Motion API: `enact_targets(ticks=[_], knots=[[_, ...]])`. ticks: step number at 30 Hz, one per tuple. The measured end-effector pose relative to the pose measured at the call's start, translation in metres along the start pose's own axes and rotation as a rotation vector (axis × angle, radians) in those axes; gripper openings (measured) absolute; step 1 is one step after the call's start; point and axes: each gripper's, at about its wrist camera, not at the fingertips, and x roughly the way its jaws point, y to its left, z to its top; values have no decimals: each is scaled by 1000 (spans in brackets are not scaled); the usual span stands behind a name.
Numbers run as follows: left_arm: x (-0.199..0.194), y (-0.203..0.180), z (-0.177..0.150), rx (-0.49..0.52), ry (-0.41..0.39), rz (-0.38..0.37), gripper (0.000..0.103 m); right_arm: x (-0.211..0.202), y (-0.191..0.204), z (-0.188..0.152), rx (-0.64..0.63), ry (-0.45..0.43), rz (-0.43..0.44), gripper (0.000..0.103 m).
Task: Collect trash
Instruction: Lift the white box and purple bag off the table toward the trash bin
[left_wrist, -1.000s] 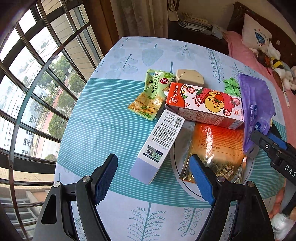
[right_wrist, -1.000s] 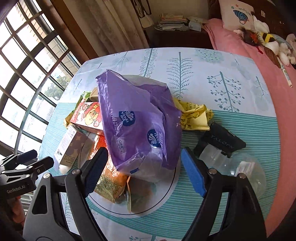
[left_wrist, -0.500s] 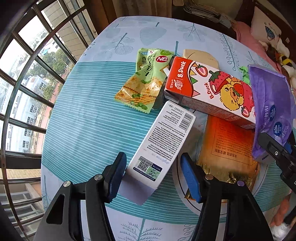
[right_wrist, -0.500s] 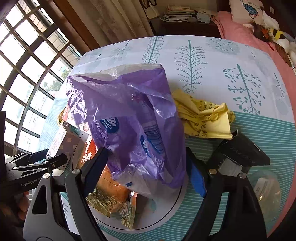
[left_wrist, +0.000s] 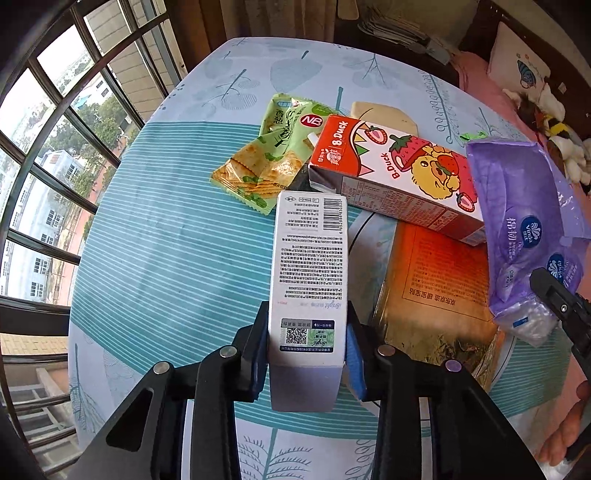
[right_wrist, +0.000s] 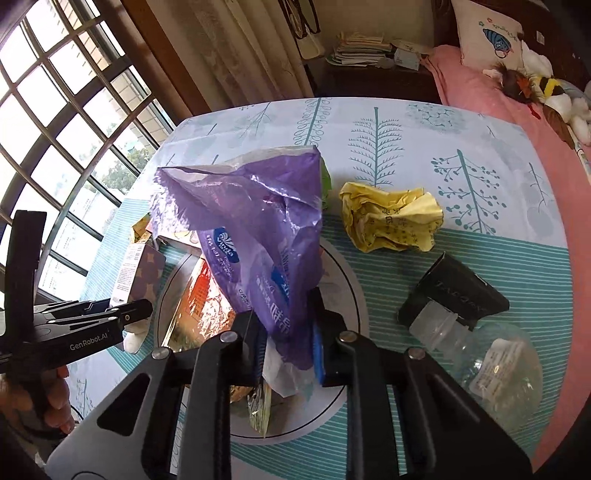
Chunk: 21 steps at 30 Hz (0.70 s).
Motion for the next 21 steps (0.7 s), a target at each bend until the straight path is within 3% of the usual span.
enact_targets(ticks=[10, 21], knots=[[-71, 2, -39, 57, -93, -31, 34, -59, 12, -23, 54, -56, 31, 7], [-154, 23, -95, 121, -179, -101, 34, -146, 47, -76, 71, -119, 11, 7]])
